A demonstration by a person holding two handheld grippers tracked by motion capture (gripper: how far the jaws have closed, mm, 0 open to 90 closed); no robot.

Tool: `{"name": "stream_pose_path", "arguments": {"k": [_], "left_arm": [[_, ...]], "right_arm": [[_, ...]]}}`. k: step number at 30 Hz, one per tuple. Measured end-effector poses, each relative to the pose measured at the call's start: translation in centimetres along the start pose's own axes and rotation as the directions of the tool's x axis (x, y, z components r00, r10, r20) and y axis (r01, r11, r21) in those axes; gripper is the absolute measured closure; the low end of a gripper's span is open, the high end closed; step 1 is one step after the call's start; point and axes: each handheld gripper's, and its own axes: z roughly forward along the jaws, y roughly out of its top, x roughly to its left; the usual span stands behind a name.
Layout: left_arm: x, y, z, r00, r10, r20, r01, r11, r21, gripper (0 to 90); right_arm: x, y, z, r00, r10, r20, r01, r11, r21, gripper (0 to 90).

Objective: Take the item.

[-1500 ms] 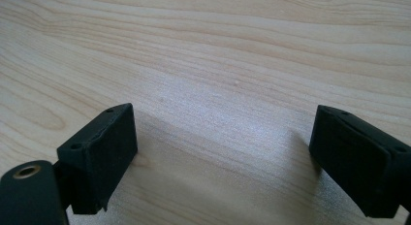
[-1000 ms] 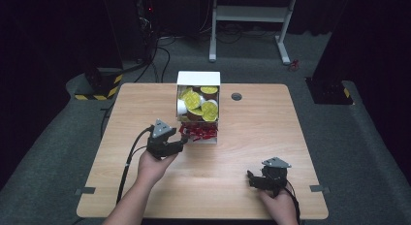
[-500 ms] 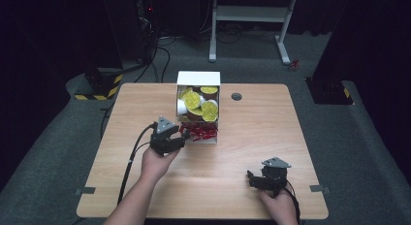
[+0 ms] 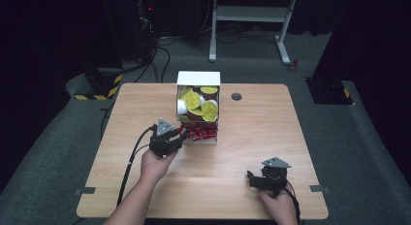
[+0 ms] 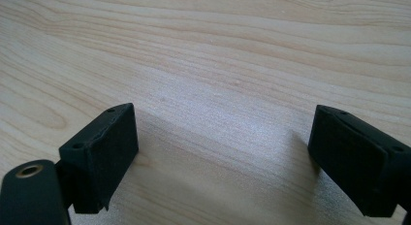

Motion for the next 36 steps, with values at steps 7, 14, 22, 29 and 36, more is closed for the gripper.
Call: {"name": "stream_pose_path", "arguments": {"k": [7, 14, 22, 29, 36], "left_arm": [[-0.1, -0.2, -0.3, 1.0, 0.005, -0.005, -0.005, 0.9999, -0.012, 73.6], [-0.3, 0.0, -0.7, 0.9998, -0.017, 0.013, 0.017, 0.9997, -0.017, 56.2], [0.0, 0.7, -0.6, 0.9982, -0.059, -0.009, 0.059, 0.9978, -0.031, 35.0], [0.5, 0.2, 0.4, 0.9974, -0.072, 0.01, 0.071, 0.9972, 0.021, 53.2], [0.1, -0.4, 0.0, 0.9994, -0.028, -0.021, 0.028, 0.9995, -0.018, 76.9]], "right_arm": [[0.0, 0.0, 0.0, 1.0, 0.0, 0.0, 0.0, 1.0, 0.0, 10.5], [0.0, 0.0, 0.0, 1.0, 0.001, 0.0, -0.001, 1.0, 0.0, 10.5], [0.0, 0.0, 0.0, 1.0, 0.0, 0.0, 0.0, 1.0, 0.0, 10.5], [0.0, 0.0, 0.0, 1.0, 0.003, -0.001, -0.003, 1.0, 0.001, 10.6], [0.1, 0.0, 0.0, 1.0, 0.007, -0.002, -0.007, 1.0, 0.0, 10.7]]}}
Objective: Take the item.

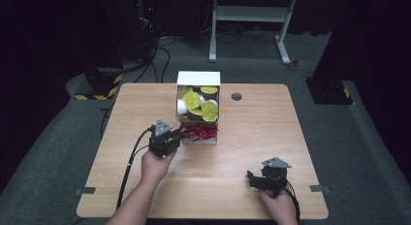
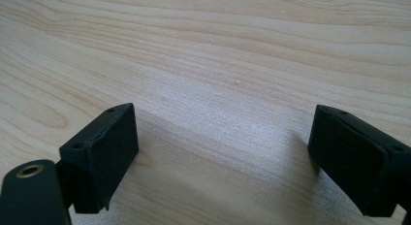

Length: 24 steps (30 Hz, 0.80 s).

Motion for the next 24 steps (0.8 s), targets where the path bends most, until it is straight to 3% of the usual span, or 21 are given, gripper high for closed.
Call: {"name": "stream_pose_path", "arguments": {"k": [7, 19, 24], "left_arm": [[-0.5, -0.1, 0.0, 0.9994, 0.035, 0.004, -0.035, 0.9993, -0.01, 88.0], [-0.8, -0.5, -0.7, 0.9984, 0.055, 0.015, -0.054, 0.9981, -0.028, 89.6], [-0.7, -0.7, -1.2, 0.9987, 0.041, 0.031, -0.04, 0.9985, -0.038, 89.5]], "right_arm": [[0.0, 0.0, 0.0, 1.0, -0.002, 0.0, 0.002, 1.0, 0.0, 10.7], [0.0, 0.0, 0.0, 1.0, -0.005, -0.002, 0.005, 1.0, 0.001, 10.7], [0.0, 0.0, 0.0, 1.0, -0.006, -0.001, 0.006, 1.0, 0.0, 10.8]]}}
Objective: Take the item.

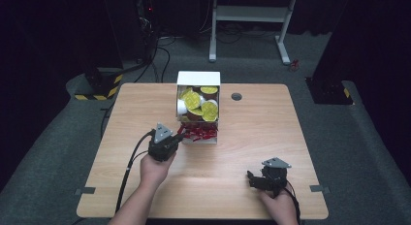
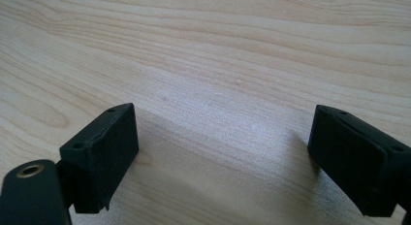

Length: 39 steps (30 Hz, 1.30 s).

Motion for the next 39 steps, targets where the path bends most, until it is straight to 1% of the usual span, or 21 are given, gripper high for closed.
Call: {"name": "stream_pose_path", "arguments": {"k": [1, 6, 9, 11, 16, 24, 27, 29, 31, 33, 34, 38, 39], "left_arm": [[0.0, -0.1, -0.1, 1.0, -0.005, 0.003, 0.005, 1.0, -0.003, 89.5], [0.0, -0.4, -0.7, 0.9999, 0.0, 0.013, 0.0, 0.9999, -0.013, 89.6], [0.1, -0.6, -1.1, 0.9997, -0.003, 0.023, 0.003, 0.9998, -0.02, 89.6], [0.1, -0.7, -1.4, 0.9996, -0.008, 0.028, 0.008, 0.9997, -0.023, 89.5], [0.1, -0.7, -1.9, 0.9994, -0.011, 0.031, 0.012, 0.9996, -0.024, 89.6], [0.2, -0.7, -2.6, 0.9996, 0.005, 0.028, -0.004, 0.9997, -0.024, 89.6], [0.3, -0.7, -2.8, 0.9995, 0.003, 0.033, -0.002, 0.9997, -0.026, 89.5], [0.3, -0.8, -3.0, 0.9992, -0.007, 0.039, 0.008, 0.9995, -0.03, 89.5], [0.3, -0.8, -3.1, 0.9993, -0.001, 0.039, 0.002, 0.9995, -0.032, 89.6], [0.3, -0.9, -3.3, 0.9992, -0.007, 0.041, 0.008, 0.9994, -0.033, 89.6], [0.3, -0.9, -3.4, 0.9992, 0.002, 0.04, 0.0, 0.9994, -0.035, 89.5], [0.2, -1.0, -3.7, 0.9991, 0.002, 0.043, 0.0, 0.9992, -0.041, 89.6], [0.2, -1.0, -3.8, 0.9991, 0.008, 0.042, -0.006, 0.9991, -0.042, 89.6]], "right_arm": [[0.0, 0.0, 0.0, 1.0, 0.0, 0.0, 0.0, 1.0, 0.0, 10.8], [0.0, 0.0, 0.0, 1.0, 0.0, -0.001, 0.0, 1.0, 0.0, 10.8], [0.0, 0.0, 0.0, 1.0, -0.006, -0.001, 0.006, 1.0, -0.002, 10.8], [0.0, 0.0, 0.0, 1.0, 0.0, -0.001, 0.0, 1.0, 0.0, 10.8], [0.0, 0.0, 0.0, 1.0, -0.005, 0.0, 0.005, 1.0, -0.002, 10.9], [0.0, 0.0, 0.0, 1.0, -0.005, -0.001, 0.005, 1.0, -0.002, 10.9], [0.0, 0.0, 0.0, 1.0, -0.005, -0.001, 0.005, 1.0, -0.002, 10.9], [0.0, 0.0, 0.0, 1.0, -0.005, -0.001, 0.005, 1.0, -0.002, 11.0], [0.0, 0.0, 0.0, 1.0, -0.005, -0.001, 0.005, 1.0, -0.002, 11.0], [0.0, 0.0, 0.0, 1.0, -0.005, -0.001, 0.005, 1.0, -0.002, 11.0], [0.0, 0.0, 0.0, 1.0, -0.005, -0.001, 0.005, 1.0, -0.002, 11.0], [0.0, 0.0, 0.0, 1.0, -0.005, -0.001, 0.005, 1.0, -0.002, 11.0], [0.0, 0.0, 0.0, 1.0, -0.004, -0.001, 0.004, 1.0, -0.002, 11.0]]}}
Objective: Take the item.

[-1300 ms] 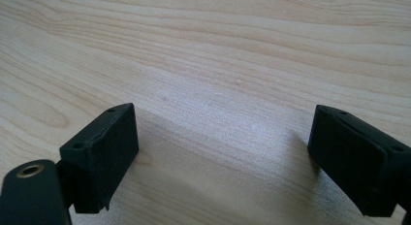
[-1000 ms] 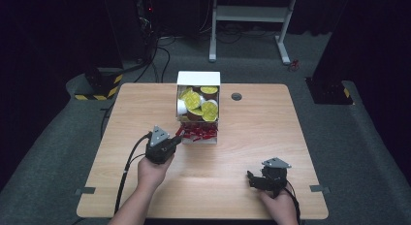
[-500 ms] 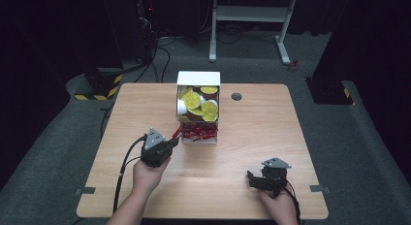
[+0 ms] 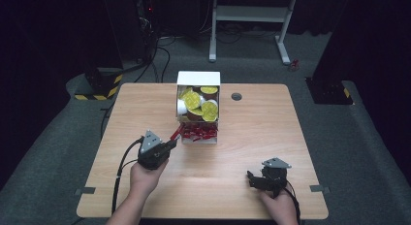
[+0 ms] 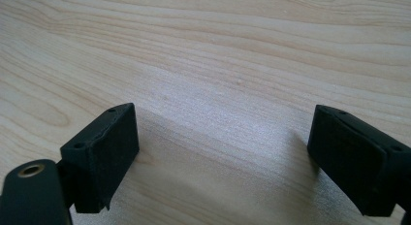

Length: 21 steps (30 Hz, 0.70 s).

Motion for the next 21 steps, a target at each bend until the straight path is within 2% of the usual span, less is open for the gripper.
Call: {"name": "stream_pose_path", "arguments": {"k": [16, 21], "left_arm": [[-0.3, -0.2, -2.1, 0.9999, 0.014, 0.005, -0.014, 0.9992, -0.037, 89.6], [-0.2, -0.2, -2.9, 0.9999, 0.008, 0.009, -0.007, 0.9984, -0.056, 89.6]], "right_arm": [[0.0, 0.0, 0.0, 1.0, 0.004, 0.0, -0.004, 1.0, 0.002, 11.1], [0.0, 0.0, 0.0, 1.0, 0.004, 0.0, -0.004, 1.0, 0.002, 11.1]]}}
